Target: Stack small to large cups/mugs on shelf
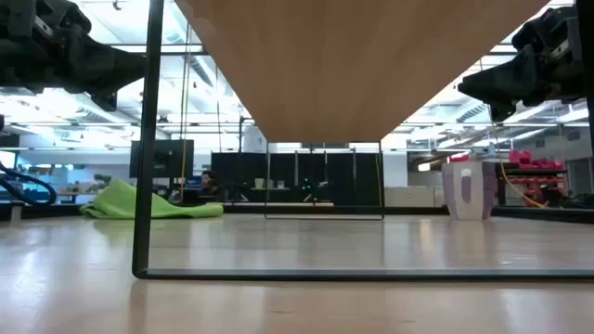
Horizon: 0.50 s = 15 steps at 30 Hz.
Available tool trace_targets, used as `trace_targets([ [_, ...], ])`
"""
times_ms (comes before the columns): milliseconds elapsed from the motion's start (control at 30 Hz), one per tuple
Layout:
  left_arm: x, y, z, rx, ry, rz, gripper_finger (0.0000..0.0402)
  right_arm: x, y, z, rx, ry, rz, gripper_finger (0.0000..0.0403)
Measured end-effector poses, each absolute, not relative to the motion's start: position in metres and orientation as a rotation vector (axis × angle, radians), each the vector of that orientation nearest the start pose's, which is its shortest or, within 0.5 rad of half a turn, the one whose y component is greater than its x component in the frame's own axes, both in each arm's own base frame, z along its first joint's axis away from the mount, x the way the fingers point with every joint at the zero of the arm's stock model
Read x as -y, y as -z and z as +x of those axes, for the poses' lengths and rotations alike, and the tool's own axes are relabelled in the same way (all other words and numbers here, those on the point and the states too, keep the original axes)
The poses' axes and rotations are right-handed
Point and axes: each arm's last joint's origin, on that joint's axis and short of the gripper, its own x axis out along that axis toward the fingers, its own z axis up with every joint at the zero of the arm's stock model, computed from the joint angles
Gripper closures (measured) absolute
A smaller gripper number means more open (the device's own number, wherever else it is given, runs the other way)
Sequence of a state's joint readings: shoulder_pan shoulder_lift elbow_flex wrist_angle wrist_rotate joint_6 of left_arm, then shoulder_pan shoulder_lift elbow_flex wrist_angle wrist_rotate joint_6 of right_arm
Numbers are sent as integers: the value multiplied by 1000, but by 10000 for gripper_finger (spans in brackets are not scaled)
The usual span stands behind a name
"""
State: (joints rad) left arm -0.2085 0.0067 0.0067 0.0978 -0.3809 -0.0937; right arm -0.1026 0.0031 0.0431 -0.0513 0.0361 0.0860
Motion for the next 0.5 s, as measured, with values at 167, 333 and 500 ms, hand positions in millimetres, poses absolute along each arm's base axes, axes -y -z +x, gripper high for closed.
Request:
trace_targets([
  [167,9,-174,95,101,-168,-122,315,11,-173,94,-6,140,86,314],
  [333,9,-174,95,101,-167,-122,319,11,-173,94,-6,139,86,314],
  [500,9,-174,95,102,-168,-122,313,11,-173,94,-5,139,86,314],
])
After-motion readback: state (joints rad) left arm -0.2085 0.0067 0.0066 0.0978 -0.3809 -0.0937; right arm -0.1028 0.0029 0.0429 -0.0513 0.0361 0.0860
